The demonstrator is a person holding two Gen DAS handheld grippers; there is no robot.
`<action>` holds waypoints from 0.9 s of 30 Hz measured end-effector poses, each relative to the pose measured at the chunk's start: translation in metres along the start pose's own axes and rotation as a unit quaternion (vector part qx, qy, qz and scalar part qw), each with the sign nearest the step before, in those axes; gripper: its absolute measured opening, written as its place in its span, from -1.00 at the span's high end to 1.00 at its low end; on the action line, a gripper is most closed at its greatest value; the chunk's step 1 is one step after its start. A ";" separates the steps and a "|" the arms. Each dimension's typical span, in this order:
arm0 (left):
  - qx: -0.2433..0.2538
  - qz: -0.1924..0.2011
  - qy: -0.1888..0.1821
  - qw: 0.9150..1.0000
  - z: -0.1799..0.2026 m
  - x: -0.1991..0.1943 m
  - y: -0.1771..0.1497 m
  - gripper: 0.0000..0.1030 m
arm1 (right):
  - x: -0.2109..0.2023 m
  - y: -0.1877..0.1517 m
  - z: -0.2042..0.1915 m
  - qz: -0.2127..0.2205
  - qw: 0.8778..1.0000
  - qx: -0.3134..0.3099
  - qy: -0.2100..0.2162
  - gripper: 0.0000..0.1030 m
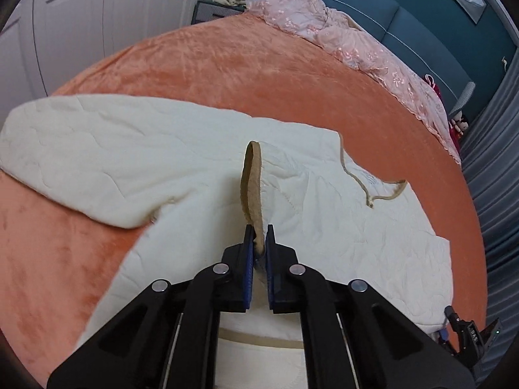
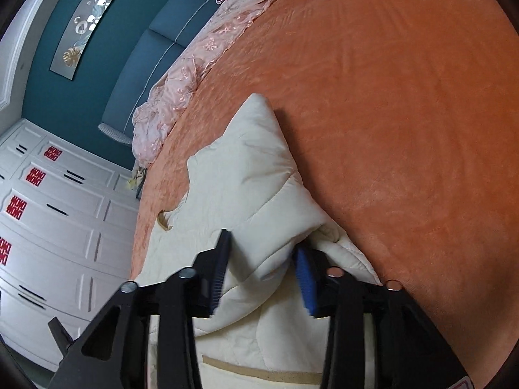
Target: Fold large clothes
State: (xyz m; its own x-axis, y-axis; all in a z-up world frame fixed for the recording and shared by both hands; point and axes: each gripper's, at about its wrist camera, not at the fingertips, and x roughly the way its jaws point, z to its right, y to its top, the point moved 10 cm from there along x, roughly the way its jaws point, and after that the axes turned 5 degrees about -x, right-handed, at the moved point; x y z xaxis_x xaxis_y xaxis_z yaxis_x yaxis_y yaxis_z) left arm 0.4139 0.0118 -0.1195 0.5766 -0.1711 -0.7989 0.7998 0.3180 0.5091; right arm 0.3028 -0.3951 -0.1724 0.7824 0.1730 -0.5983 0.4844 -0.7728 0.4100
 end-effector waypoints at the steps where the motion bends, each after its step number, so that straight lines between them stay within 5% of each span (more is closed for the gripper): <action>1: 0.007 0.003 0.013 1.000 -0.005 0.002 0.001 0.89 | -0.003 0.001 -0.005 0.006 1.000 -0.010 0.005 0.62; 5: 0.014 -0.024 0.044 0.999 -0.027 0.024 -0.027 0.89 | -0.016 0.002 -0.022 0.035 0.994 -0.097 -0.038 0.75; 8: 0.028 -0.034 0.072 0.996 -0.038 0.042 -0.050 0.89 | -0.001 -0.008 -0.012 0.010 0.979 -0.161 -0.121 0.80; 12: 0.045 -0.022 0.093 0.994 -0.040 0.048 -0.061 0.88 | 0.018 -0.022 0.010 -0.022 0.962 -0.204 -0.179 0.82; 20: 0.056 -0.016 0.101 0.993 -0.039 0.047 -0.062 0.83 | 0.013 -0.019 0.021 -0.040 0.965 -0.190 -0.175 0.68; 24: 0.050 -0.007 0.093 0.994 -0.045 0.022 -0.051 0.38 | -0.031 -0.005 0.013 -0.024 0.969 -0.173 -0.177 0.50; 27: 0.042 0.019 0.081 0.996 -0.041 -0.004 -0.029 0.34 | -0.059 0.015 -0.010 0.018 0.962 -0.200 -0.185 0.46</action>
State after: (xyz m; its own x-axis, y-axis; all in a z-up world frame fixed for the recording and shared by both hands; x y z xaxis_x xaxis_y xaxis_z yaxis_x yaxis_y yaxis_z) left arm 0.3814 0.0415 -0.1439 0.5773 -0.0055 -0.8165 0.7931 0.2418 0.5590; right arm 0.2680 -0.4105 -0.1239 0.6446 -0.1364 -0.7522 0.6293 -0.4640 0.6234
